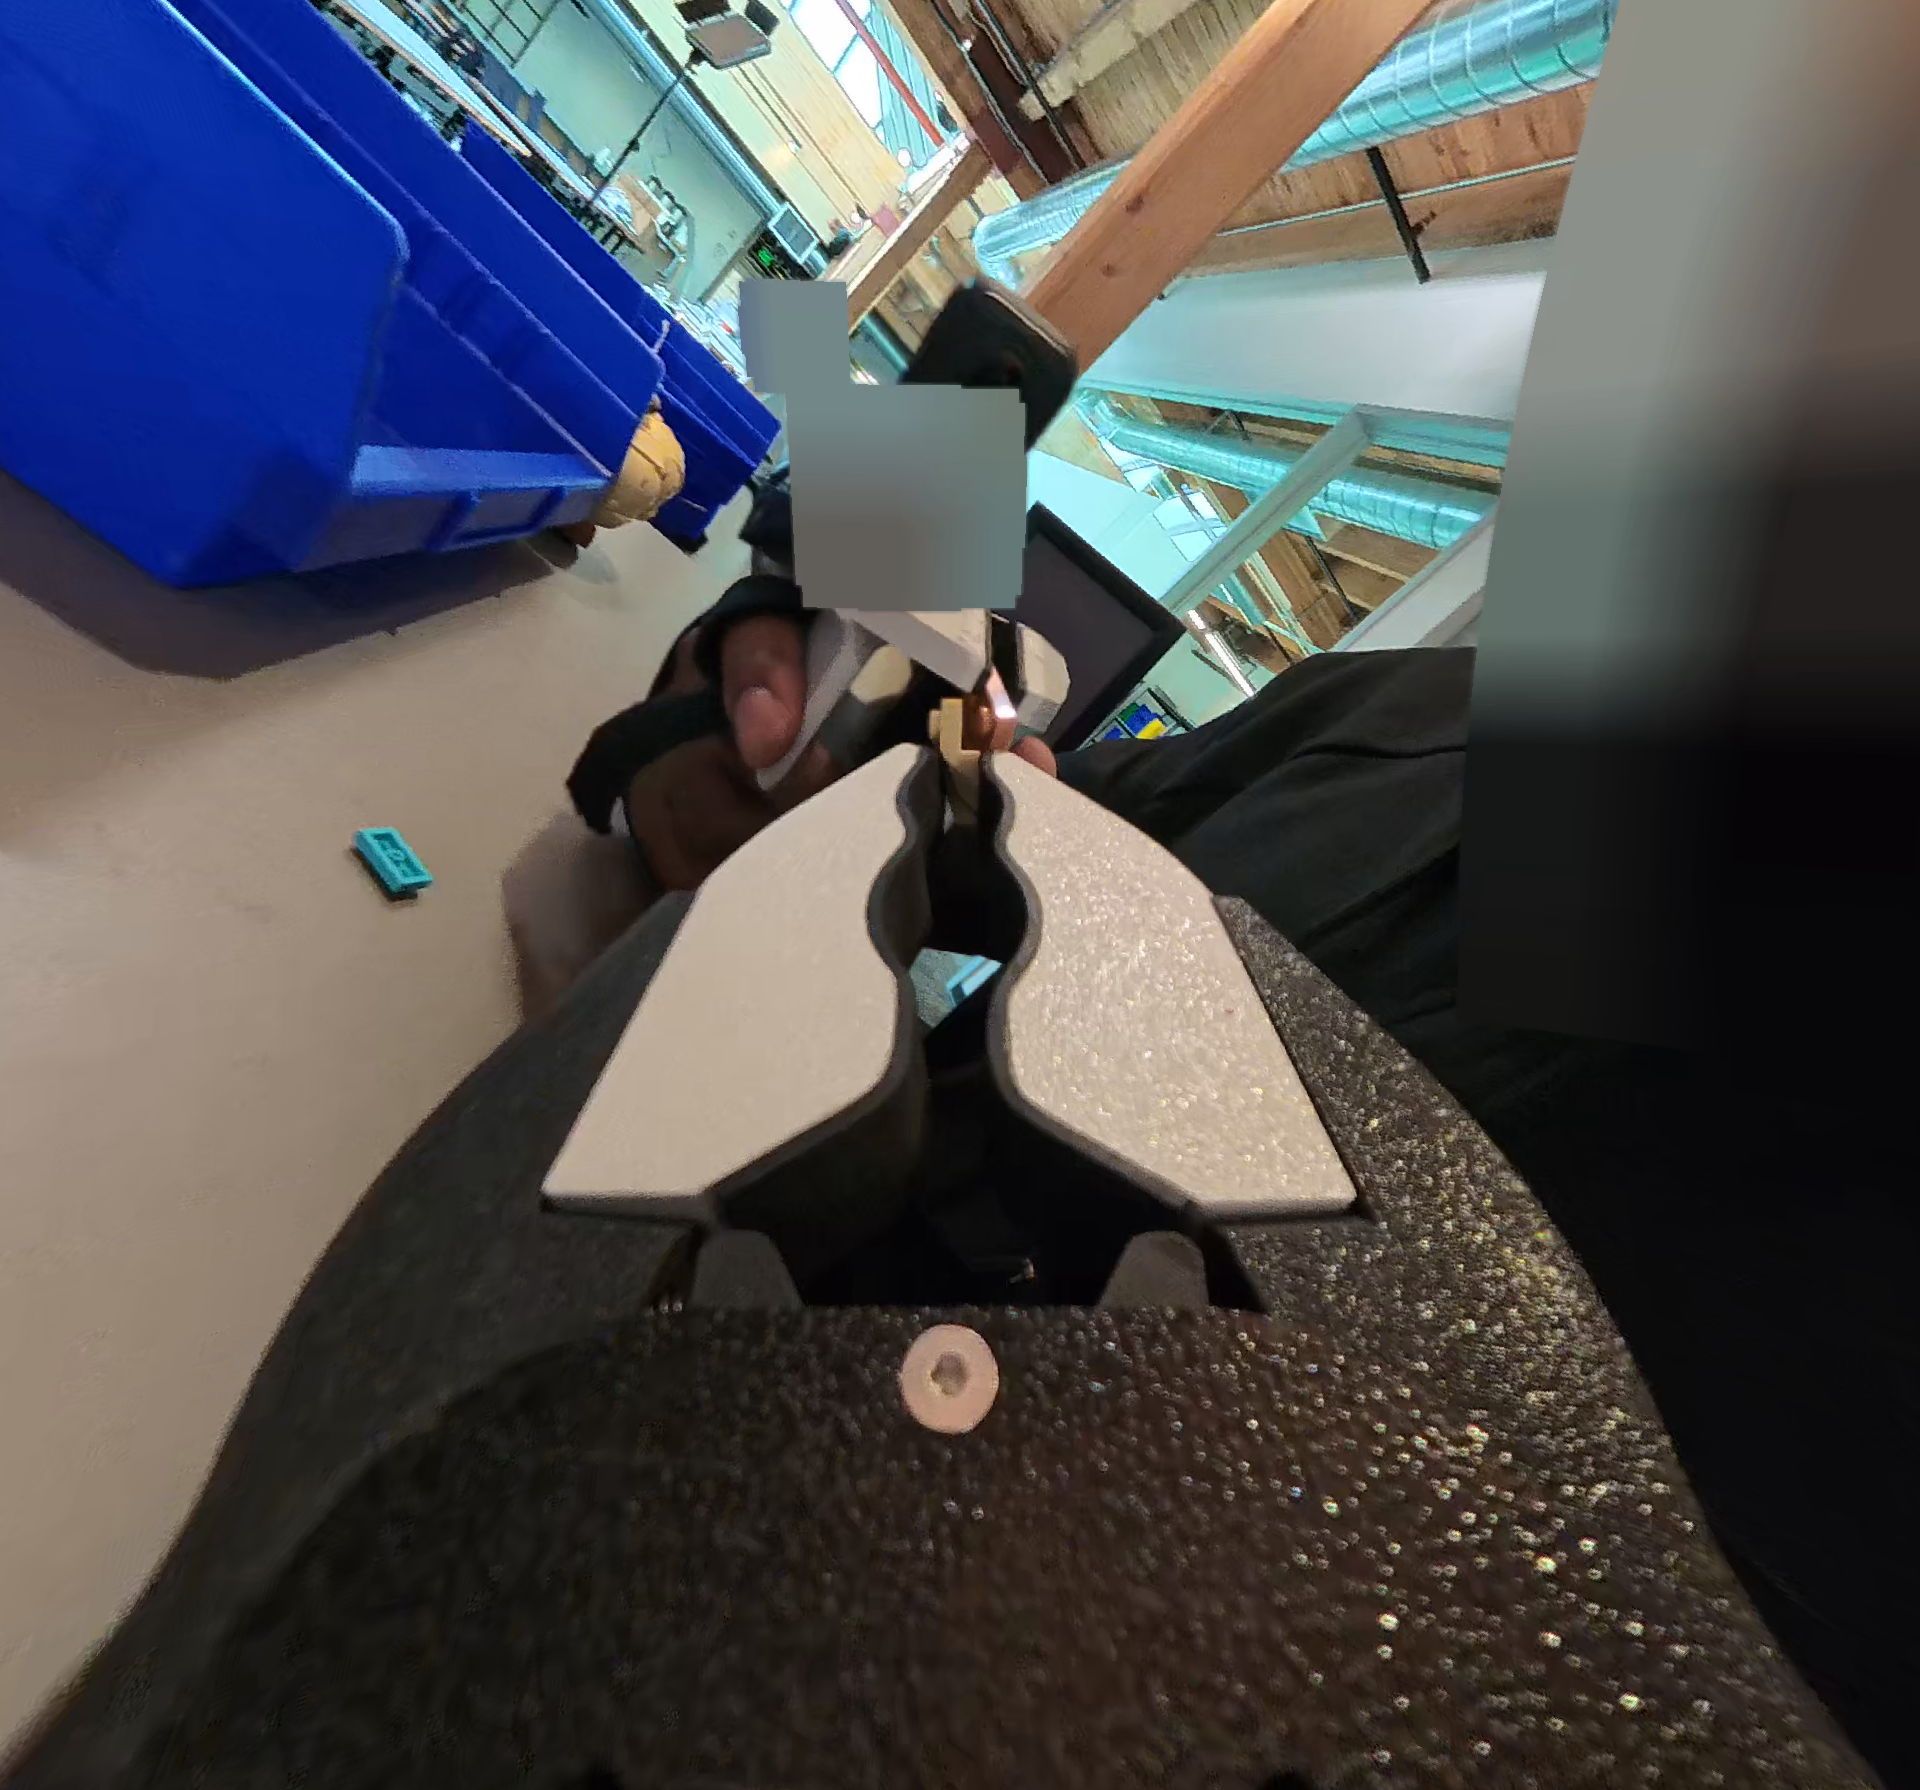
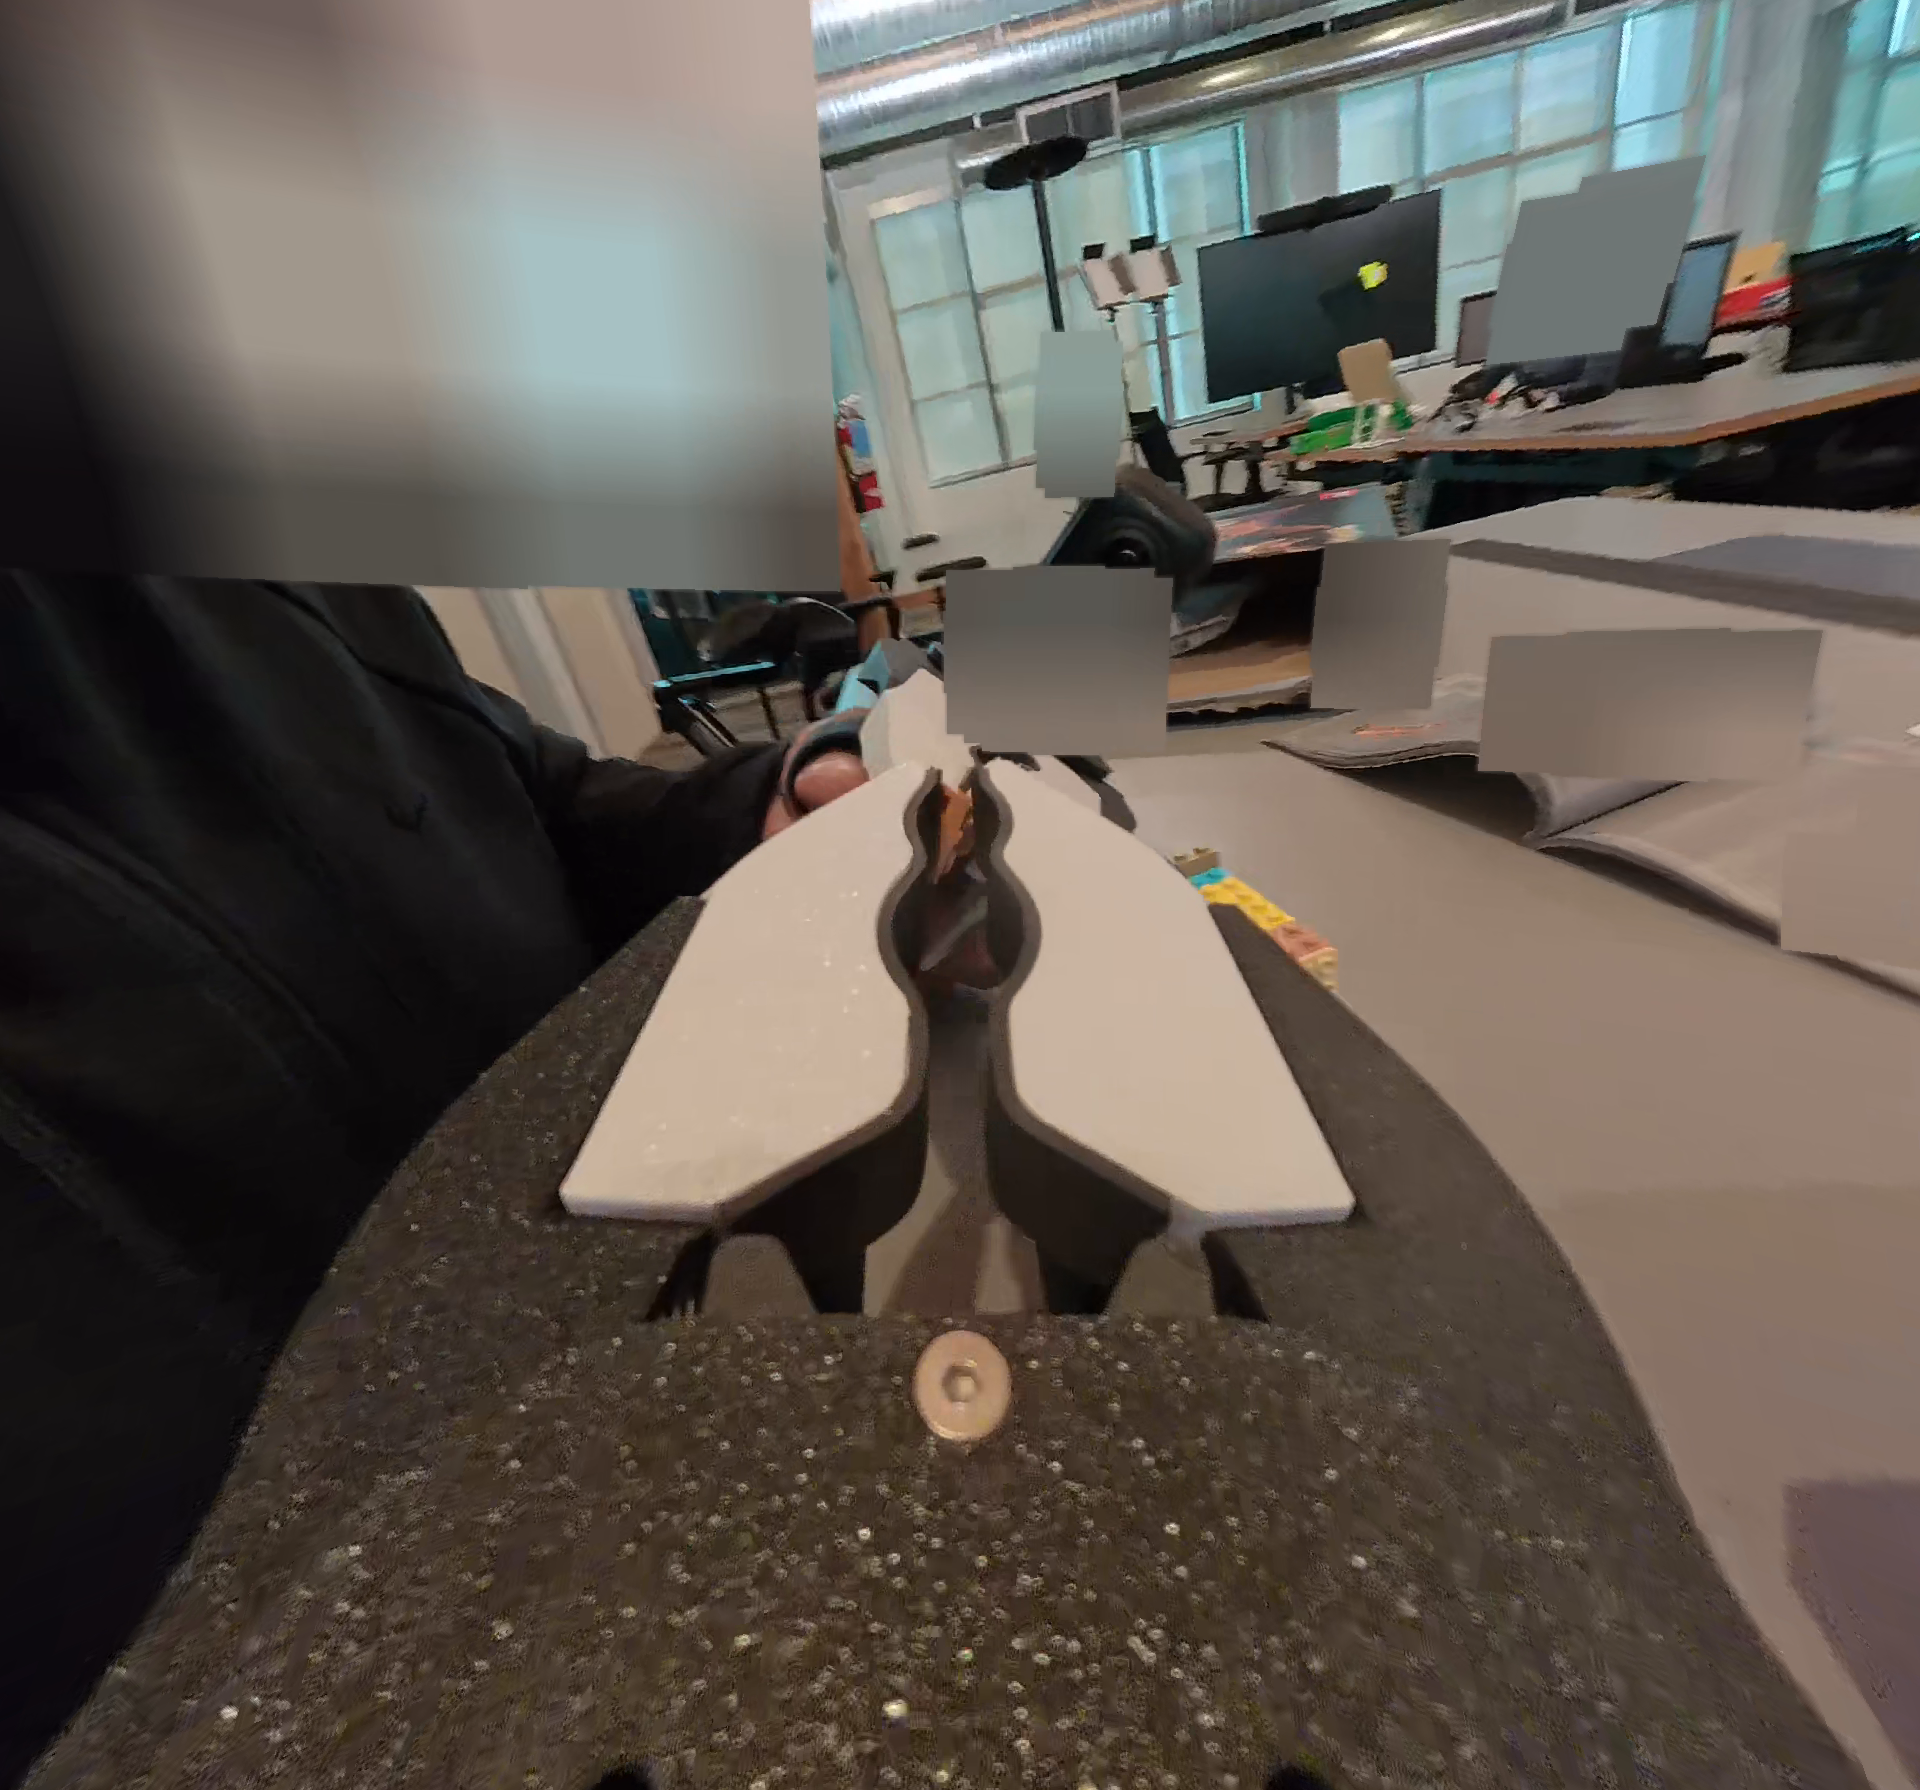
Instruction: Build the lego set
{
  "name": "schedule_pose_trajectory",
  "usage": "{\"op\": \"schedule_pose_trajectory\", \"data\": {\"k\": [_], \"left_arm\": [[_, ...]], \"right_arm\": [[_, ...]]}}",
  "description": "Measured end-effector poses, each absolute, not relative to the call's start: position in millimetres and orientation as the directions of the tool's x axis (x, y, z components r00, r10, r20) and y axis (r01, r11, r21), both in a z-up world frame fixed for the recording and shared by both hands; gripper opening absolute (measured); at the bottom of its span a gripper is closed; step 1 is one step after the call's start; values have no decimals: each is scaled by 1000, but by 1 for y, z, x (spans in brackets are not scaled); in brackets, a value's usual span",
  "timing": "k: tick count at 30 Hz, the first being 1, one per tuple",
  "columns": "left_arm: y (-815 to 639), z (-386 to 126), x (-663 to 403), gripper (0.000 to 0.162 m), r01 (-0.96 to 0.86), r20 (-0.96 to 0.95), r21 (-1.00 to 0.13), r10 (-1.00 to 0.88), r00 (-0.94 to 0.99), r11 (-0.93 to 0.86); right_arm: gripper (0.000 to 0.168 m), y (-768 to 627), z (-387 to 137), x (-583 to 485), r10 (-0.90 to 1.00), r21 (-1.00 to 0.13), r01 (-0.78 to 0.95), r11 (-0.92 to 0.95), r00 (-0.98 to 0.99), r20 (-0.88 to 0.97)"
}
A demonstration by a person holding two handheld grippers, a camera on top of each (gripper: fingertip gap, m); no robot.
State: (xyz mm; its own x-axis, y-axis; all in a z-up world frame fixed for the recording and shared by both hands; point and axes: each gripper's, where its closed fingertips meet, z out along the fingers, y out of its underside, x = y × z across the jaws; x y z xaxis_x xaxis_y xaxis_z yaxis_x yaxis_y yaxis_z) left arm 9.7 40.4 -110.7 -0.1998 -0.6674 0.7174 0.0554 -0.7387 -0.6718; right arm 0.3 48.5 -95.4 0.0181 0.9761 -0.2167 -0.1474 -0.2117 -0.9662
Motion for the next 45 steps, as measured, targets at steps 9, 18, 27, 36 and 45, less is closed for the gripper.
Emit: {"op": "schedule_pose_trajectory", "data": {"k": [9, 18, 27, 36, 45], "left_arm": [[35, -133, 12, 5, -130, 614, -785, -788, -41, -605], [32, -142, 11, 5, -296, 523, -809, -852, 29, -507], [34, -147, 10, 6, -395, 401, -826, -912, 90, -402], [36, -146, 11, 6, -430, 305, -843, -946, 112, -323], [36, -142, 12, 6, -441, 239, -858, -965, 110, -263]], "right_arm": [[5, 48, -107, -4, 980, -979, -36, -199, 15, -200], [5, 44, -117, -5, 993, -986, 119, -114, 3, -114], [5, 42, -123, -4, 1000, -980, 198, -21, 17, -18], [8, 43, -124, -2, 1000, -975, 222, 0, 29, 6], [8, 41, -123, -1, 1000, -976, 220, 3, 20, 8]]}}
